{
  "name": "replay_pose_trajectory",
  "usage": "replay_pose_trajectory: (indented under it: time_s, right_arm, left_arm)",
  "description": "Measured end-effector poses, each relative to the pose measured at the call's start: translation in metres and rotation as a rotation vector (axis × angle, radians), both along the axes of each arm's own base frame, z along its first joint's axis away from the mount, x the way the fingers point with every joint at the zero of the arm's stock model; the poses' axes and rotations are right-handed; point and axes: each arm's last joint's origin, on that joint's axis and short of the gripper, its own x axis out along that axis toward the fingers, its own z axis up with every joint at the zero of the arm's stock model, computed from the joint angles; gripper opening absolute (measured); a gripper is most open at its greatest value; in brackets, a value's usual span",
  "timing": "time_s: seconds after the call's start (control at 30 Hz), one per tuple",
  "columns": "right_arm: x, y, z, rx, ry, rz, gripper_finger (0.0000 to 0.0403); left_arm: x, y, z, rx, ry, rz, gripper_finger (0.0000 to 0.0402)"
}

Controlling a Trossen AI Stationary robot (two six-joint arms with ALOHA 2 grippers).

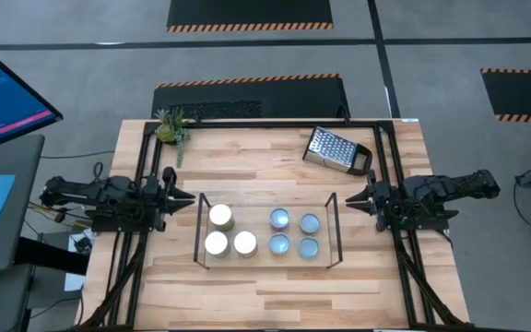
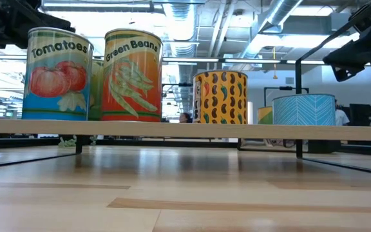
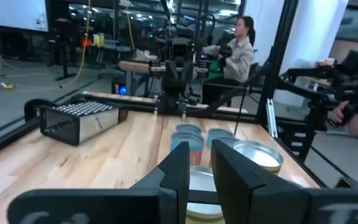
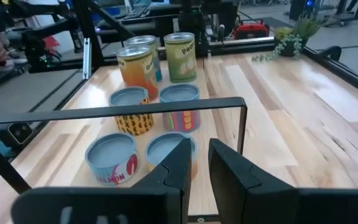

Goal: Pick and place cans onto a shelf
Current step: Return to Home Position

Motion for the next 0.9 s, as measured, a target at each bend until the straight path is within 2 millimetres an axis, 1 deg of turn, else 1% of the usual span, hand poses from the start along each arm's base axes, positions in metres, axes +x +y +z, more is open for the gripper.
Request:
replay_pose_trajectory:
  time_s: [0.1,0.23,0.3,0.33,0.4,0.47,0.53,0.67,0.73,0.9]
  right_arm:
    - [0.0,0.0,0.001,0.006,-0.007,-0.001,0.0082]
    - [0.0,0.0,0.014,0.033,-0.137,0.003,0.0082]
    - [-0.002,0.0,0.019,0.057,-0.172,0.027,0.0082]
    - [-0.002,0.001,0.021,0.073,-0.189,0.048,0.0082]
    - [-0.002,0.003,0.022,0.082,-0.198,0.092,0.0082]
    - [-0.002,0.004,0.02,0.085,-0.197,0.11,0.0082]
    - [0.001,0.007,0.013,0.076,-0.194,0.125,0.0082]
    - [0.005,0.011,0.005,0.048,-0.253,0.169,0.0082]
    - [0.007,0.014,-0.004,0.036,-0.249,0.192,0.0082]
    - [0.01,0.02,-0.014,0.025,-0.31,0.234,0.0082]
  left_arm:
    - [0.001,0.0,-0.002,-0.002,-0.007,0.001,0.0057]
    - [0.006,-0.001,-0.017,-0.011,-0.022,0.0,0.0057]
    - [0.009,-0.002,-0.024,-0.028,-0.039,-0.002,0.0057]
    - [0.009,-0.002,-0.025,-0.031,-0.051,-0.002,0.0057]
    - [0.009,-0.002,-0.023,-0.03,-0.083,-0.014,0.0057]
    - [0.009,-0.003,-0.023,-0.027,-0.082,-0.044,0.0057]
    - [0.009,-0.004,-0.022,-0.018,-0.093,-0.091,0.0057]
    - [0.009,-0.006,-0.021,-0.012,-0.101,-0.155,0.0057]
    - [0.009,-0.006,-0.021,-0.01,-0.101,-0.159,0.0057]
    - [0.008,-0.006,-0.019,0.03,-0.133,-0.137,0.0057]
